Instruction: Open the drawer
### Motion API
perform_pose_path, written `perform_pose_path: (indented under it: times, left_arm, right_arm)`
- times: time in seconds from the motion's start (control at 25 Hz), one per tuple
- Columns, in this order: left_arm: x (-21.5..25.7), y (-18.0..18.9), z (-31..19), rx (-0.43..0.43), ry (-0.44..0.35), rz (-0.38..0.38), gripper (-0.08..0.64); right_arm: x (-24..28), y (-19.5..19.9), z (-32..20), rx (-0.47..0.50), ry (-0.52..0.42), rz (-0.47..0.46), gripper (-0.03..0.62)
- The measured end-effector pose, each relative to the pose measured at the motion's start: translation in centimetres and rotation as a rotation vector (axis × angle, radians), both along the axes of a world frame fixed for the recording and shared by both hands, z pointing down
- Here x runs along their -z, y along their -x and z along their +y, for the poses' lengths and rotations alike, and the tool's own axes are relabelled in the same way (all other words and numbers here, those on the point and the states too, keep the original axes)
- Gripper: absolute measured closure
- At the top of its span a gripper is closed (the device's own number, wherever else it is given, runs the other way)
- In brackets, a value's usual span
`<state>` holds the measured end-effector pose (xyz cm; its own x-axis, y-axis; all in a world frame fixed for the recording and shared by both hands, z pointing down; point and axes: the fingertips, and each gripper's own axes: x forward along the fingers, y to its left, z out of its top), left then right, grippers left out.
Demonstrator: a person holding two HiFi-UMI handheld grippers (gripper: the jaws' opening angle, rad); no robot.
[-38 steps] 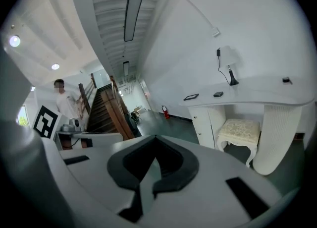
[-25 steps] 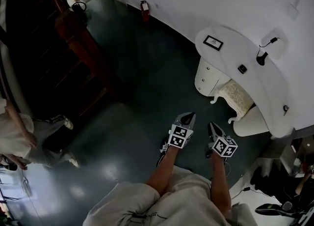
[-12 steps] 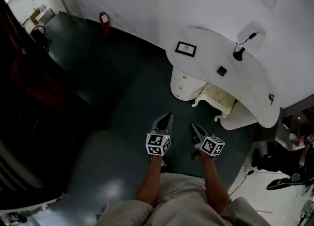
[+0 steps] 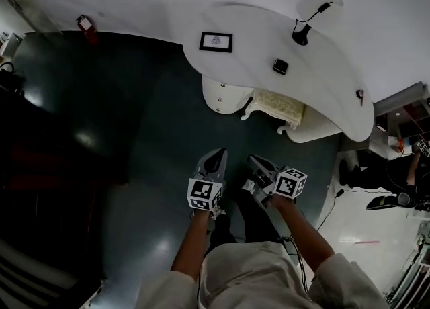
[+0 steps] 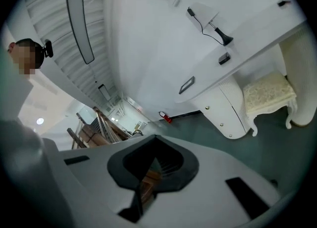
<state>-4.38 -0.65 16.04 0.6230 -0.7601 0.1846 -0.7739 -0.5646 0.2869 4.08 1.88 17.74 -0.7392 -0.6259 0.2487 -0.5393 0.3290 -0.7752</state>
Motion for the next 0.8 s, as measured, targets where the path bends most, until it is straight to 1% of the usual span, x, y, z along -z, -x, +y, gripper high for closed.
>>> perform_pose_path:
  times: [0.08,0.16,0.24,0.36,0.48,0.56,0.68,0.72,0.8]
  left_arm:
    - [-1.4,-0.1,-1.3,-0.007,0.008,-0.035,0.551]
    - [-2.5,-0.1,-2.9,0.01,0.016,-0.059,0.551]
    - [-3.7,-0.4,-4.7,0.024,0.026,-0.085,0.551]
    - [-5.9,-2.2,-7.9,0.004,0.048,-0.077,0.551]
    - [-8.0,-2.9,-10.8,0.027,0.065,-0.091,0.551]
    - [-9.2,-3.6,-12.6,0.039,0.077,-0.108,0.551]
    - [-10.3,-4.5,-15.4,0.053,0.077,-0.12,0.551]
    - [-10.7,-4.3,-16.3,0.063,0.081,-0.129,0.551]
    - [-11.7,-3.5,-17.9,0.105,0.104,-0.134,0.551]
  right_arm:
    - [-1.7,-0.4,-1.5,0.001,0.031,0.007,0.577]
    - [-3.5,-0.8,-3.0,0.011,0.047,0.058,0.577]
    - [-5.5,-1.4,-4.9,0.044,0.047,0.156,0.577]
    - [-8.4,-1.7,-7.9,0.125,0.051,0.32,0.577]
    - [-9.7,-0.7,-11.6,0.18,0.021,0.407,0.577]
    - [-10.3,-0.7,-14.3,0.19,-0.001,0.461,0.577]
    - [-11.9,-1.1,-18.3,0.174,-0.016,0.526,0.577]
    - [-12.8,-1.0,-19.4,0.164,-0.011,0.533,0.577]
    - [-14.5,-0.4,-21.4,0.154,0.017,0.51,0.577]
